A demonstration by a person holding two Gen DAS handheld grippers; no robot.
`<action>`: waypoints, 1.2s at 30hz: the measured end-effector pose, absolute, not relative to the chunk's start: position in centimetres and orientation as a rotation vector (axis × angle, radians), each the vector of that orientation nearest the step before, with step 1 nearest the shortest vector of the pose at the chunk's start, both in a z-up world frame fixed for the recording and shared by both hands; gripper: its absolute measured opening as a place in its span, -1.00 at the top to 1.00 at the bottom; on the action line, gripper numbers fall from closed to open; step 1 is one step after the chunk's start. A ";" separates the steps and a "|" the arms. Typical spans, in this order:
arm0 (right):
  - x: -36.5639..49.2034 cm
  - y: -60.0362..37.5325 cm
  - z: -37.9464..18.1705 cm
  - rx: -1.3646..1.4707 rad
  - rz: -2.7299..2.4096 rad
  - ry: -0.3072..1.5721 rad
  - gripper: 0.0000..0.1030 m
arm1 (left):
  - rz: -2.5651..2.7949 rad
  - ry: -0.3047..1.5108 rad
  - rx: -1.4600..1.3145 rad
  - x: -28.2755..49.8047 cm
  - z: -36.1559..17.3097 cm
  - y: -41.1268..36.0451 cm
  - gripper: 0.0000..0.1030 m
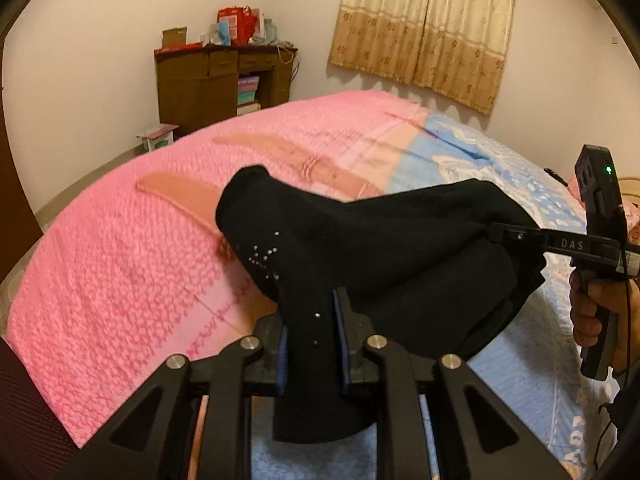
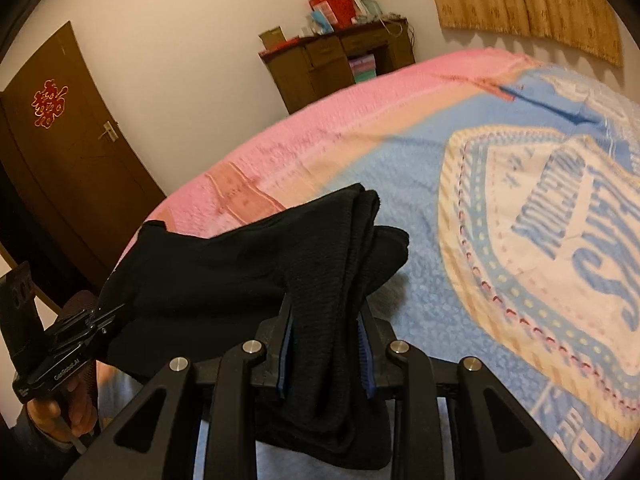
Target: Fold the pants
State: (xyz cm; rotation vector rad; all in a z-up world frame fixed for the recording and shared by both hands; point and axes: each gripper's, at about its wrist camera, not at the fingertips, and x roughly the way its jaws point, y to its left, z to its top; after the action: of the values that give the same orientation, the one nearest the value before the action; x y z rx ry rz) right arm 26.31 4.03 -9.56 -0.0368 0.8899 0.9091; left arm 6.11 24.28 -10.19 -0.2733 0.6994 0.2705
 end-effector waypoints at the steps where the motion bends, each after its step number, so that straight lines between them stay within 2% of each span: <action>1: 26.6 3.9 -10.0 -0.030 0.906 0.901 0.47 | 0.273 0.705 -0.276 6.2 -10.3 24.2 0.46; 5: 27.8 3.6 -11.7 0.004 0.898 0.945 0.38 | 0.302 0.731 -0.271 6.4 -11.2 23.6 0.26; 6: 28.3 3.4 -12.3 0.027 0.900 0.972 0.32 | 0.320 0.735 -0.266 6.5 -11.5 23.5 0.11; 7: 28.3 3.3 -12.4 0.037 0.899 0.979 0.24 | 0.328 0.733 -0.267 6.5 -11.6 23.5 0.06; 8: 28.5 3.1 -12.6 0.044 0.883 0.981 0.00 | 0.328 0.730 -0.270 6.5 -11.7 23.6 0.05; 11: 28.2 2.7 -12.5 0.052 0.879 0.985 -0.04 | 0.360 0.730 -0.268 6.3 -11.4 23.6 -0.16; 14: 27.0 1.8 -11.5 0.031 0.839 0.961 -0.19 | 0.377 0.724 -0.250 5.2 -10.5 22.7 -0.16; 22: 19.5 -3.7 -7.2 0.001 0.687 0.831 -0.22 | 0.355 0.679 -0.173 0.6 -7.2 19.0 -0.17; 26: 14.0 -6.3 -5.2 0.015 0.659 0.754 -0.40 | 0.317 0.652 -0.158 -1.6 -5.4 17.6 -0.19; 36: 5.9 -7.4 -3.7 -0.022 0.635 0.669 -0.41 | 0.255 0.599 -0.150 -3.4 -3.3 15.5 -0.23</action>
State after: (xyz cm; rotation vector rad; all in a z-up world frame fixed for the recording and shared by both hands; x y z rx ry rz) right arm 5.93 -7.39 -3.70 -0.0223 0.6692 0.6349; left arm -3.44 15.55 -3.34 -0.1500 0.5995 0.2551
